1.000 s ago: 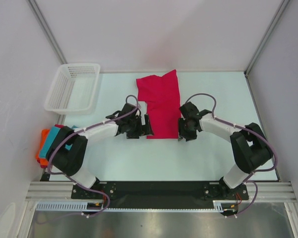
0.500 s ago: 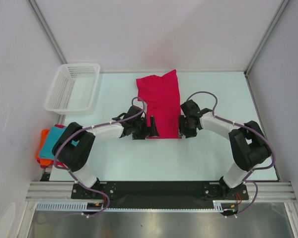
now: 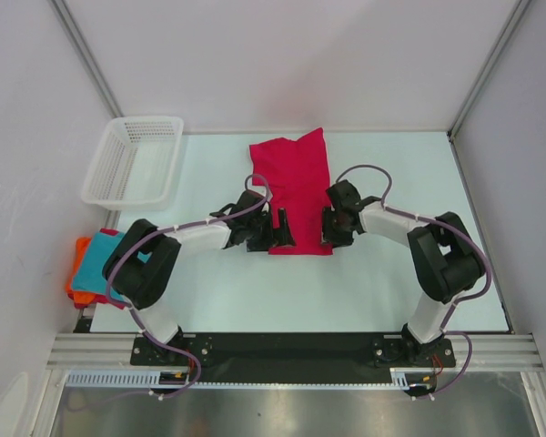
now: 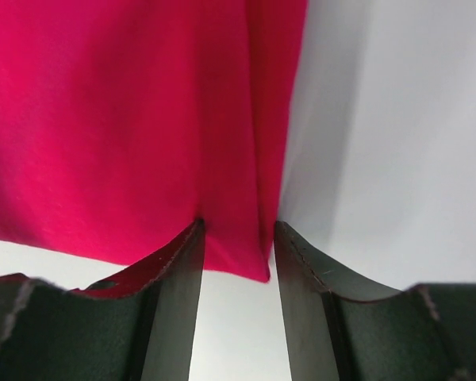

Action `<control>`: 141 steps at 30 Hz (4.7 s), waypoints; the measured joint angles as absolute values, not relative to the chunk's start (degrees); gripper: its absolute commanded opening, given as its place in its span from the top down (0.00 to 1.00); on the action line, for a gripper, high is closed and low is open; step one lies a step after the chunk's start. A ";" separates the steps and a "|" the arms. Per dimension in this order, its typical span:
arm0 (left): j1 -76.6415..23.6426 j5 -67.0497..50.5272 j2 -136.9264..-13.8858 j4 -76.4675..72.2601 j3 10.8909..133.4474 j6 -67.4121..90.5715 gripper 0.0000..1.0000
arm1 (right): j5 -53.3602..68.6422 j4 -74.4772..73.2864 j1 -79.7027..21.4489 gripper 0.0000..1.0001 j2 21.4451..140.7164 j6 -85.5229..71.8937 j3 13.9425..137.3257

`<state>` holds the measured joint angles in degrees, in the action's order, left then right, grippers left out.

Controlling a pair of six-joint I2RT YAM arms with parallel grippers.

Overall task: Fold and stack the t-shirts
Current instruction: Grab one side of the 2/3 rectangular tshirt with both arms, then fold the long partially folded tshirt into a neat square

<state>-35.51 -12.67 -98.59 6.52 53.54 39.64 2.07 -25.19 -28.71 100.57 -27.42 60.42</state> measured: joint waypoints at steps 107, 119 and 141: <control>-28.64 -11.11 -93.41 29.43 73.10 35.73 1.00 | -4.56 -39.11 -35.20 1.00 91.94 -28.40 74.28; -23.77 -13.76 -112.64 32.56 88.99 32.88 1.00 | -1.80 -37.71 -28.21 1.00 104.31 -23.46 85.95; -19.03 -16.40 -124.70 37.82 105.80 32.86 0.48 | 2.50 -39.94 -23.18 0.81 122.85 -21.65 106.19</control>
